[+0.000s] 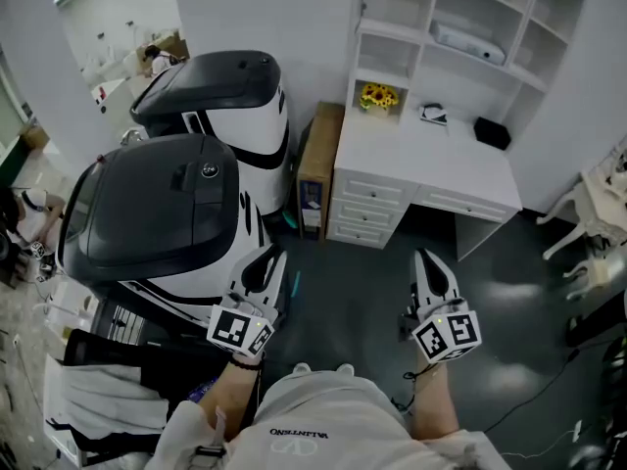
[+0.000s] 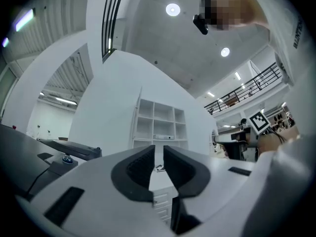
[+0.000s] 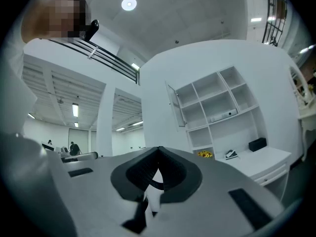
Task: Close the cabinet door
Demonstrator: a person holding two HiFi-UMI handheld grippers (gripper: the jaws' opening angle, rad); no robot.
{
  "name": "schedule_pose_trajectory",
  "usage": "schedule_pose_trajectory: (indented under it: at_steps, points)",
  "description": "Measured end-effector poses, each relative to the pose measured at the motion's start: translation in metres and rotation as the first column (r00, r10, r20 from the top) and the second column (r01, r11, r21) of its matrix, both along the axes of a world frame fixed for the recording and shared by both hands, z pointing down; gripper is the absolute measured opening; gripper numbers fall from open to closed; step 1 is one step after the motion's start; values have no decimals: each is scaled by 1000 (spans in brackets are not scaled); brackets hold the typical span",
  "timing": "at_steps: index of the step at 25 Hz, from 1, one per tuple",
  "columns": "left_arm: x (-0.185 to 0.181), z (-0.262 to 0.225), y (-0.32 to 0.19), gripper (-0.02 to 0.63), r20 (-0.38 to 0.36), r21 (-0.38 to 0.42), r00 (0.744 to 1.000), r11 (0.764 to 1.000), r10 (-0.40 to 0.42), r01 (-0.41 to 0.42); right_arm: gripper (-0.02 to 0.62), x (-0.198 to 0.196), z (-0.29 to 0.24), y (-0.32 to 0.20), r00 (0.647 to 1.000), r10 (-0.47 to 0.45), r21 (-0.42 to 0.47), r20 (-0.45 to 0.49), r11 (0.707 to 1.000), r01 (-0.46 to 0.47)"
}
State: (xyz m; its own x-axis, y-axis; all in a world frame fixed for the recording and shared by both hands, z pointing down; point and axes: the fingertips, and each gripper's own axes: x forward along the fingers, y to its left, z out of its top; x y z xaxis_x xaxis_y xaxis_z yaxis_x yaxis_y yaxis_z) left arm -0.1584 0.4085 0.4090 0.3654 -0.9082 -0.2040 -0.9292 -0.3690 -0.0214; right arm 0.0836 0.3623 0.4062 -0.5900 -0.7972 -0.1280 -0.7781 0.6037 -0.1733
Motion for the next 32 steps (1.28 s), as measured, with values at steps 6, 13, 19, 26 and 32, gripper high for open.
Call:
schedule_pose_trajectory:
  at_steps: [6,13,19,26,32]
  points:
    - [-5,-1,3,152,1,10,1000,999,31,-31,11,-10,-3,2,1000,8,-1,24,1000,-8]
    - [-27,4,9,196,-12,13,998,998,55,-55,11,-37,1,5,1000,14,-7,28,1000,-14]
    - [-43,18,9,196,-28,-21,998,998,64,-65,11,-50,4,2,999,25,-14,45,1000,-24]
    - [-43,28,-14,196,-31,-36,997,997,73,-75,11,-60,13,-24,999,4,-24,39,1000,-3]
    - [-34,30,-56,196,-13,-37,997,996,78,-79,11,-59,20,-70,999,-10,-26,39,1000,11]
